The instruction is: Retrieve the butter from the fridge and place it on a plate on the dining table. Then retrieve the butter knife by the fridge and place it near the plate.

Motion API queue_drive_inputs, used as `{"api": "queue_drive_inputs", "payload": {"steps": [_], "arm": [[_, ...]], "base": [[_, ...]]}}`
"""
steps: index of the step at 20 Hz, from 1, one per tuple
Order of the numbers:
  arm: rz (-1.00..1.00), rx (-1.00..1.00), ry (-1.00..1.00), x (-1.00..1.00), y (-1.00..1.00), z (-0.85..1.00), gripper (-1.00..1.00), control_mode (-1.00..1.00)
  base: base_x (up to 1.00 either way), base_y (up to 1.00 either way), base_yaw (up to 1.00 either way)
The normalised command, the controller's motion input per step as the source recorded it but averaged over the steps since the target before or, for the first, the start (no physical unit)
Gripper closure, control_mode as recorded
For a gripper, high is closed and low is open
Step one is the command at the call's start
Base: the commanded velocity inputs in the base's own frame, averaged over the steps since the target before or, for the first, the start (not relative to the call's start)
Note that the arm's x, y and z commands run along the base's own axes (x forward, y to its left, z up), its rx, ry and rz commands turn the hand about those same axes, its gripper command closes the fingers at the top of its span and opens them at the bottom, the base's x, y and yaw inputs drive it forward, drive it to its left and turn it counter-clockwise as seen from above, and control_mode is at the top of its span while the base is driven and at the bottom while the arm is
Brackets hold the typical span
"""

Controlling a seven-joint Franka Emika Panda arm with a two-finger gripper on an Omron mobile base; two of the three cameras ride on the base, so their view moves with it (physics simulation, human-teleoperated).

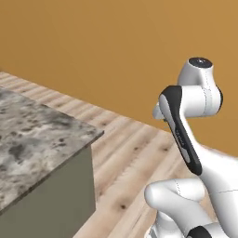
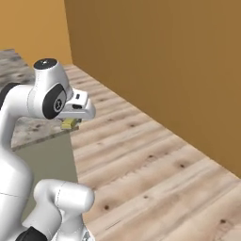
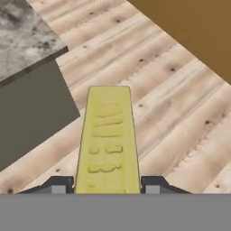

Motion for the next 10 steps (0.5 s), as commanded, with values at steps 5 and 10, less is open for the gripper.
{"api": "queue_drive_inputs", "payload": {"steps": [5,10], "arm": [[0.0,0.0,0.0,0.0,0.0,0.0,1.0,1.0],[0.0,0.0,0.0,0.0,0.0,0.0,1.0,1.0]], "base": [[1.0,-1.0,0.35],[0.99,-1.0,0.41]]}}
